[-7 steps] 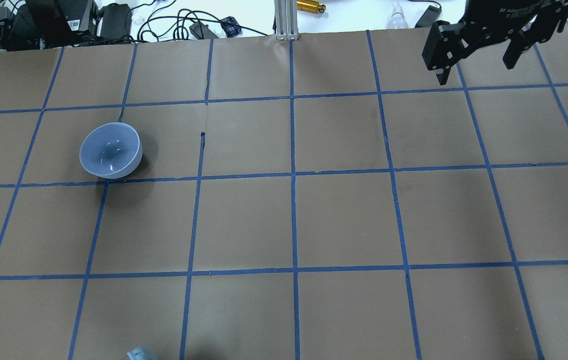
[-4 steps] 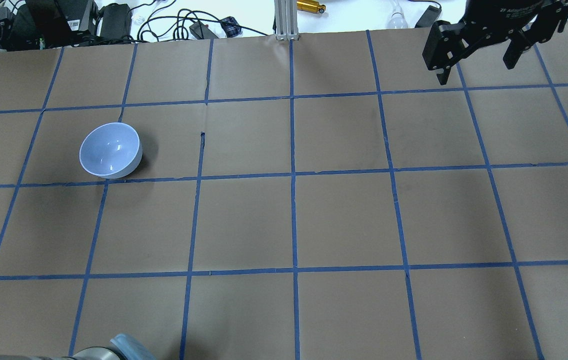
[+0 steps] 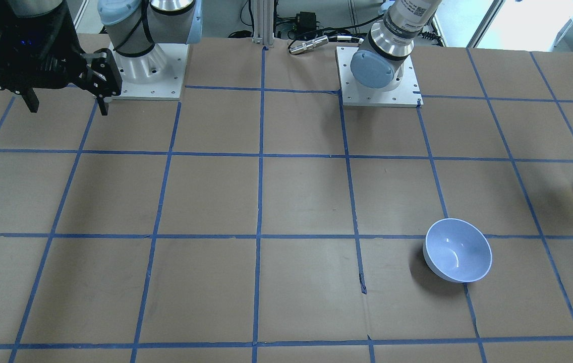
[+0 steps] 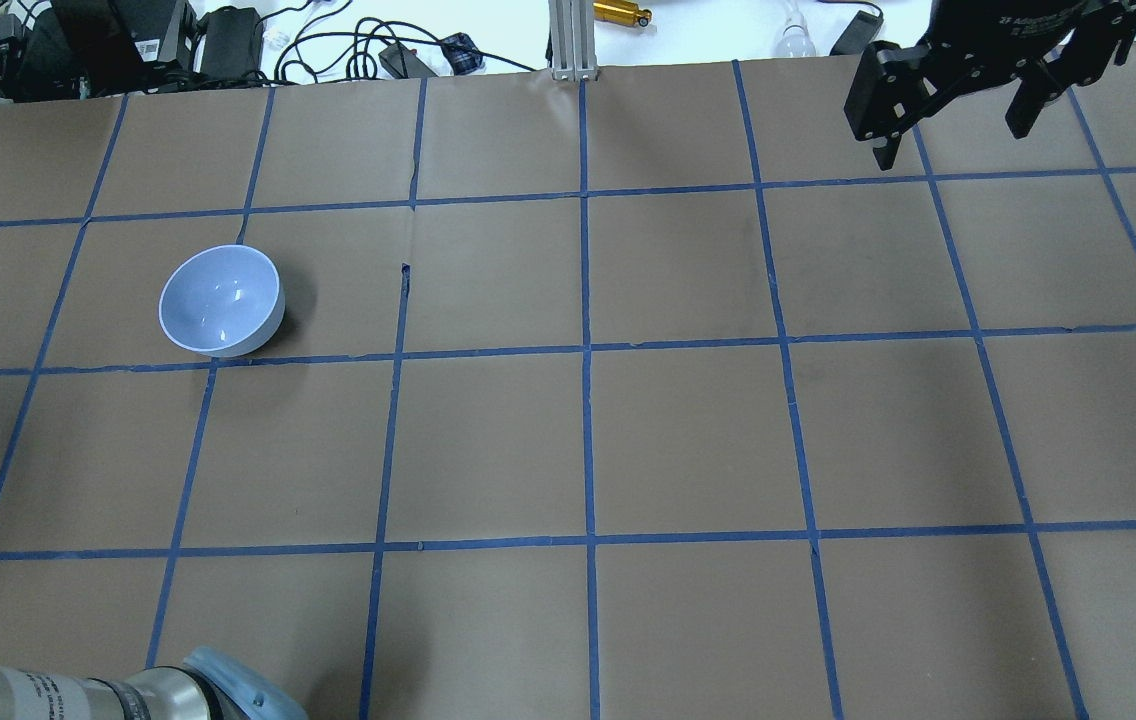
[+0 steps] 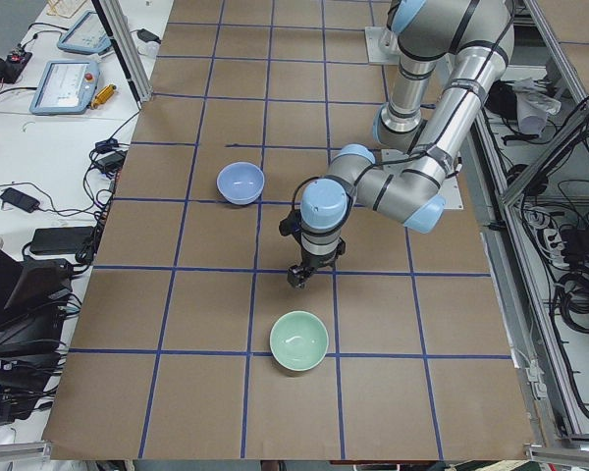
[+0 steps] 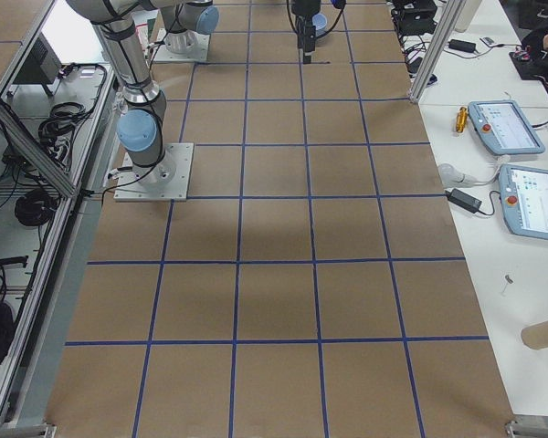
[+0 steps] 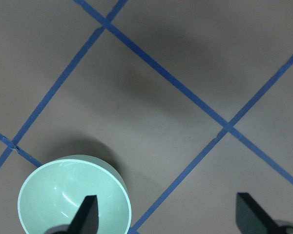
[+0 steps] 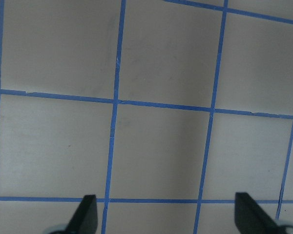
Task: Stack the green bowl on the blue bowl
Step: 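Move the left arm toward the near edge to fetch the pale green bowl, then grasp the pale green bowl rim with the left gripper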
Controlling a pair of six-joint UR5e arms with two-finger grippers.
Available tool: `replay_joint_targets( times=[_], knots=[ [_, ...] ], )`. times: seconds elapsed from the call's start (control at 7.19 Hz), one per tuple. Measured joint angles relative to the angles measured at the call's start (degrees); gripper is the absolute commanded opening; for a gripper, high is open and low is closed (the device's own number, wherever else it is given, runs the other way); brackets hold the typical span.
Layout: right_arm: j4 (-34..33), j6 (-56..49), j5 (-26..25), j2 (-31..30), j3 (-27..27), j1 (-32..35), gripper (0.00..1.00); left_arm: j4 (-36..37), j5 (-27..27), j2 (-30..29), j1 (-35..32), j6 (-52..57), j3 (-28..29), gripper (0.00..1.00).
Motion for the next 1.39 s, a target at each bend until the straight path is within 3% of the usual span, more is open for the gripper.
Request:
replay_joint_targets(
  times=[0.42,1.39],
  knots=[
    [0.0,0.0,0.0,0.0,0.0,-0.02,1.0,7.23,-1.79,-5.06,3.61,15.95,0.28,1.0],
    [0.0,0.0,0.0,0.0,0.0,-0.01,1.0,12.21,-9.03,-13.11,6.98,23.68,1.41,1.0]
  ],
)
